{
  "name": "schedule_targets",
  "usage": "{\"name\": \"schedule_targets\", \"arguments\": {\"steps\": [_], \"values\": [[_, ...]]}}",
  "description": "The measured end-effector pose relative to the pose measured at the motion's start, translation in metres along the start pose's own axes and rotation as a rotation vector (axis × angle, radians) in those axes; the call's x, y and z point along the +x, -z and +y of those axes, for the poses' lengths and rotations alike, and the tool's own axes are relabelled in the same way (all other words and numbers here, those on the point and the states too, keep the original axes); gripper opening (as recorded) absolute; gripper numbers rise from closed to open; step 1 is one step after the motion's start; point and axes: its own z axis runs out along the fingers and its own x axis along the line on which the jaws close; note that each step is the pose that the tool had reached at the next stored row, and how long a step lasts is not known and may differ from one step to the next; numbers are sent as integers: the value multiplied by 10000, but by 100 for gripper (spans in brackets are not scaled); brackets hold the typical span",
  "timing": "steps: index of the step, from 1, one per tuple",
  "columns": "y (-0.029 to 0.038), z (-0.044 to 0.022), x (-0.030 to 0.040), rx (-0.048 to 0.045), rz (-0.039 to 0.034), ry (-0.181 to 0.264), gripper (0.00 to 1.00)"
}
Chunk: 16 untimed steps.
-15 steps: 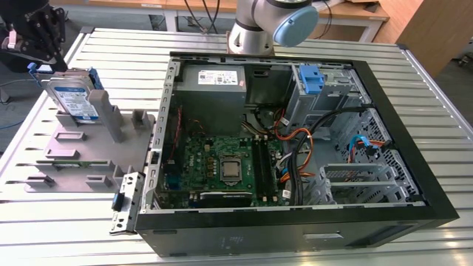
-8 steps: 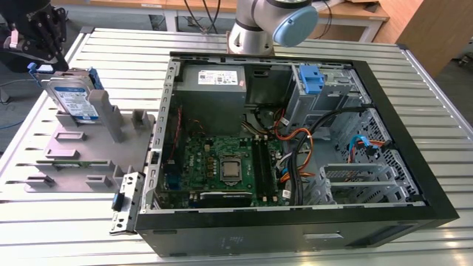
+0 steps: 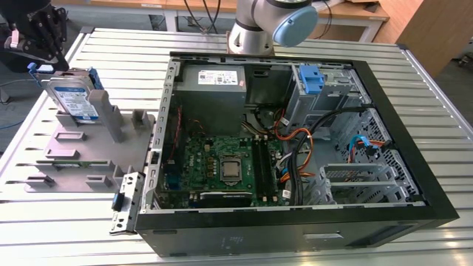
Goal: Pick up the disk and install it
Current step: 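Pick up the disk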
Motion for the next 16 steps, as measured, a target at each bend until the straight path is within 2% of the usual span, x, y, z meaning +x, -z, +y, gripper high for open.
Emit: {"name": "schedule_targets", "arguments": {"steps": [16], "values": [[-7, 37, -10, -1, 0, 0, 11]]}}
